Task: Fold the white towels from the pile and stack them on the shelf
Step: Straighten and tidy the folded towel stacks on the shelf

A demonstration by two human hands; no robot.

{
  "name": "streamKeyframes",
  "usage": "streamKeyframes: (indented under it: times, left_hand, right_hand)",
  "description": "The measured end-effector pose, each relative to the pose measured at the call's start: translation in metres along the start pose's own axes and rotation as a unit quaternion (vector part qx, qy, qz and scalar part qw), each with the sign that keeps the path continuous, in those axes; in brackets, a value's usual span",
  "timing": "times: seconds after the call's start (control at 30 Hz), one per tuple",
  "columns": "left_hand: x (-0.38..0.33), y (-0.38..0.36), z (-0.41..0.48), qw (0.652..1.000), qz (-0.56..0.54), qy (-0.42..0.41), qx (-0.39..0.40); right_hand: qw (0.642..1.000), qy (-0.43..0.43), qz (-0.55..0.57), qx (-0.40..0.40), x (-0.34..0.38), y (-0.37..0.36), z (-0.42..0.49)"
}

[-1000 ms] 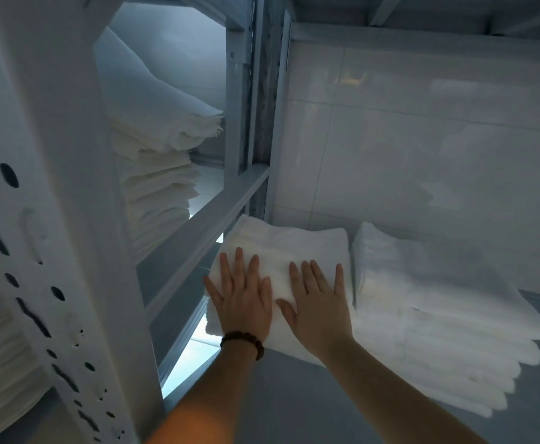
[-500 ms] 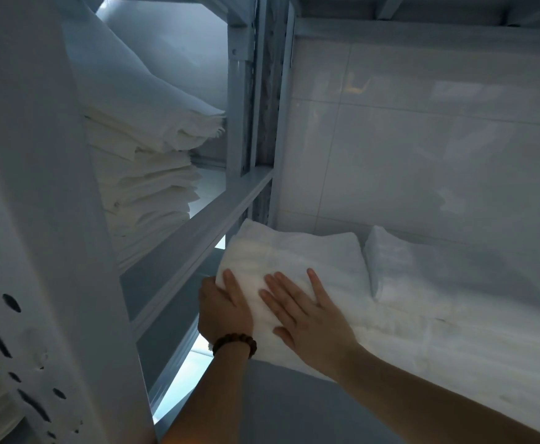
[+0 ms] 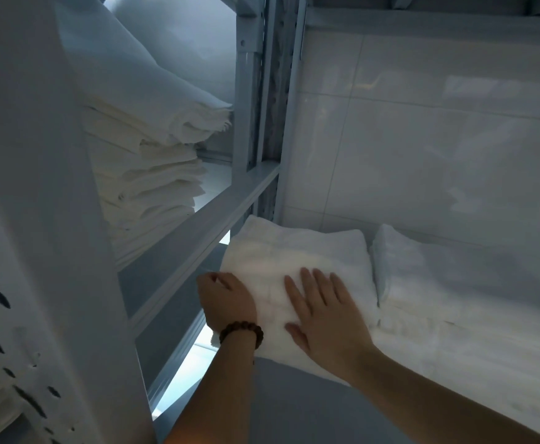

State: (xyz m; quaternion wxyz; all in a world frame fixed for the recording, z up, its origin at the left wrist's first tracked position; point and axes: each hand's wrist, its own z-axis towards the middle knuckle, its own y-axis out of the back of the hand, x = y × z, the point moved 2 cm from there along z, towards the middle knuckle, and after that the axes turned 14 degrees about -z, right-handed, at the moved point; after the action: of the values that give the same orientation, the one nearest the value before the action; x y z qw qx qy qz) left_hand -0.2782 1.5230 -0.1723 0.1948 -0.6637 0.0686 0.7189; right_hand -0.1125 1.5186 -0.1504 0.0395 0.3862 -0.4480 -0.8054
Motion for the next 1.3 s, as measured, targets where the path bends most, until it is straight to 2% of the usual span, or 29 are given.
streamKeyframes:
  times: [0.1, 0.17, 0.23, 0.3, 0.37, 0.43, 0.5, 0.53, 0.63, 0.67, 0.77, 0.9, 1.0, 1.1, 1.2, 1.3]
  left_hand:
    - [-0.011, -0.005, -0.02, 0.979, 0.108, -0.161, 0.057]
    - [-0.018, -0.011, -0.036, 0.935, 0.184, -0.27, 0.137]
    - [-0.023, -0.016, -0.045, 0.888, 0.246, -0.327, 0.207]
    - [-0.027, -0.017, -0.046, 0.858, 0.303, -0.326, 0.258]
    - [-0.029, -0.017, -0.044, 0.832, 0.377, -0.287, 0.288]
    - [-0.041, -0.018, -0.041, 0.825, 0.413, -0.258, 0.285]
    - [-0.056, -0.026, -0.038, 0.834, 0.397, -0.266, 0.275]
    - [-0.059, -0.032, -0.036, 0.826, 0.394, -0.278, 0.293]
    - [-0.044, -0.04, -0.035, 0.754, 0.452, -0.274, 0.389]
    - [-0.037, -0.039, -0.036, 0.744, 0.465, -0.264, 0.401]
    - [-0.028, -0.035, -0.035, 0.744, 0.472, -0.253, 0.4]
    - [-0.029, -0.025, -0.019, 0.762, 0.481, -0.22, 0.374]
    - [-0.034, -0.02, -0.019, 0.762, 0.481, -0.201, 0.384]
    - [-0.043, -0.013, -0.035, 0.761, 0.451, -0.209, 0.417]
    - [-0.051, 0.003, -0.06, 0.762, 0.408, -0.196, 0.463]
    - [-0.064, 0.022, -0.08, 0.762, 0.386, -0.183, 0.486]
  right_hand:
    - [0.999, 0.005, 0.025, 0.033, 0.004, -0.002, -0.01]
    - [0.998, -0.005, 0.057, 0.014, 0.001, 0.006, -0.01]
    - [0.995, -0.044, 0.092, -0.01, -0.01, 0.016, -0.006]
    - [0.989, -0.078, 0.127, 0.007, -0.021, 0.023, 0.002]
    - [0.981, -0.082, 0.157, 0.079, -0.028, 0.019, 0.011]
    - [0.967, -0.067, 0.189, 0.159, -0.036, 0.018, 0.024]
    - [0.952, -0.086, 0.243, 0.166, -0.046, 0.02, 0.036]
    - [0.95, -0.097, 0.256, 0.153, -0.049, 0.018, 0.041]
    - [0.953, -0.063, 0.224, 0.195, -0.039, 0.002, 0.04]
    - [0.951, -0.063, 0.211, 0.215, -0.034, -0.004, 0.036]
    - [0.946, -0.106, 0.192, 0.24, -0.03, -0.014, 0.031]
    - [0.93, -0.185, 0.18, 0.26, -0.035, -0.01, 0.023]
    - [0.934, -0.229, 0.161, 0.221, -0.025, 0.002, 0.013]
    - [0.948, -0.197, 0.182, 0.172, -0.013, 0.016, -0.006]
    - [0.949, -0.157, 0.208, 0.179, -0.012, 0.03, -0.024]
    - [0.941, -0.153, 0.246, 0.178, -0.02, 0.051, -0.039]
